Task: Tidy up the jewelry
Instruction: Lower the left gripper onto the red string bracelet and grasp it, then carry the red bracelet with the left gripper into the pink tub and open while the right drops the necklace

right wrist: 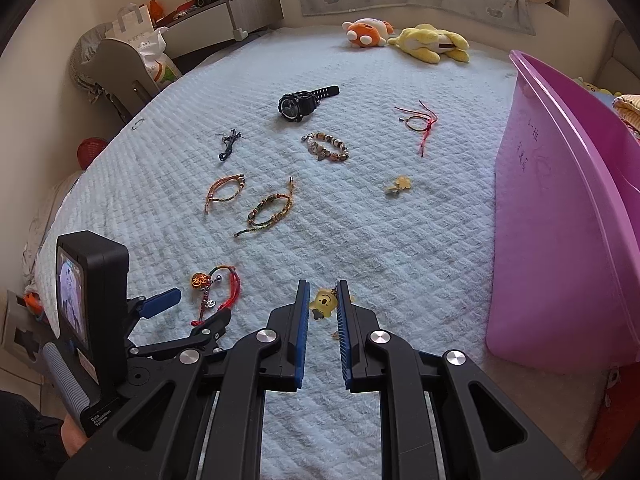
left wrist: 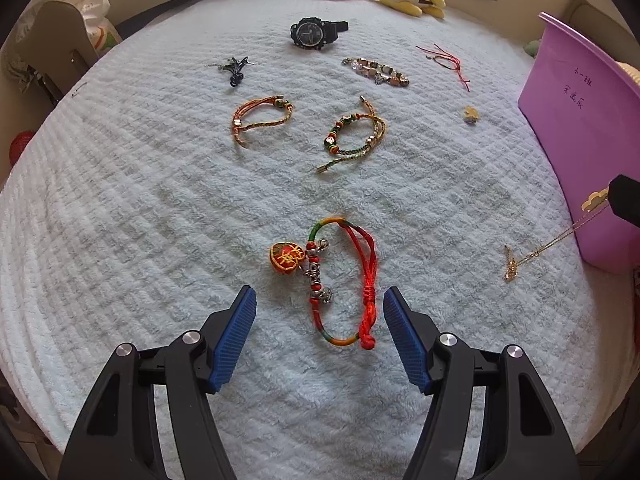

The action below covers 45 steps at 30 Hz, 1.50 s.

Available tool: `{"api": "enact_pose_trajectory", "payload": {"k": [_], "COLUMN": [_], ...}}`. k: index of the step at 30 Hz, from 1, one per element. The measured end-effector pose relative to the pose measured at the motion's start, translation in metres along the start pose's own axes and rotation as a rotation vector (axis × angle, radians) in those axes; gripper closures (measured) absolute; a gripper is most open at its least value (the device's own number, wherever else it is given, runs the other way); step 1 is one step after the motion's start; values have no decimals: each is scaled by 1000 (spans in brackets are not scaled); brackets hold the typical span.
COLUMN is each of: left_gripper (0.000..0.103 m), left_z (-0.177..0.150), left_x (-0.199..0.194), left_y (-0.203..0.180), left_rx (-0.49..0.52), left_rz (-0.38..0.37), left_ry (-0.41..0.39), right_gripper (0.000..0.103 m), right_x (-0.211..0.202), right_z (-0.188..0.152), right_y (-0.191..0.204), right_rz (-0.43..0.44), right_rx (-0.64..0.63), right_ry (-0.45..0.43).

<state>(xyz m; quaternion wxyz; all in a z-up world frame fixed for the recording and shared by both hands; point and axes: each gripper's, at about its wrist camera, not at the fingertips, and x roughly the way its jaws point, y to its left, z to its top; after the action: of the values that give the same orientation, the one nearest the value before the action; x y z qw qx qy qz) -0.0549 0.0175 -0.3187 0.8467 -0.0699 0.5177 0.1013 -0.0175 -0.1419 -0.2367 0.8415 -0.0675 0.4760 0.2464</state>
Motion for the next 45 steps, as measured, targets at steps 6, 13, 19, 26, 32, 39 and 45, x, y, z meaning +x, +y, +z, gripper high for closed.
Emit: {"api": "enact_pose_trajectory", "payload": {"k": [6,13,19,26,32,39,45], "left_gripper": [55,95,95,95,95,95,95], "left_z": [-2,4,11,30,57,100,147], "left_x": [14,0,-37,-89,-139,-204,-262], "left_y": [-6,5,2,0,-4,-25,-65], "left_rx": [15,-13,17,59,95,191,300], "left_rz": [20,-2,-20,-58,-85,-154,-233], "left_ry": [29,48,28,9,12,-5,-81], "right_gripper": [90,90,90,90,90,90,90], "right_x": [2,-7,-23,-59,-110,-188,-266], "right_z": [0,5,14,32,59,96,123], "right_y": [-3,-5,-5,-4,-2,-4,-26], "right_rz": [-1,-4,-9,-8,-1,-9,-73], "right_rx": [5,19,24,45,83,139,201], "right_ry": [8,2,-1,-15,-53,-130,-255]}}
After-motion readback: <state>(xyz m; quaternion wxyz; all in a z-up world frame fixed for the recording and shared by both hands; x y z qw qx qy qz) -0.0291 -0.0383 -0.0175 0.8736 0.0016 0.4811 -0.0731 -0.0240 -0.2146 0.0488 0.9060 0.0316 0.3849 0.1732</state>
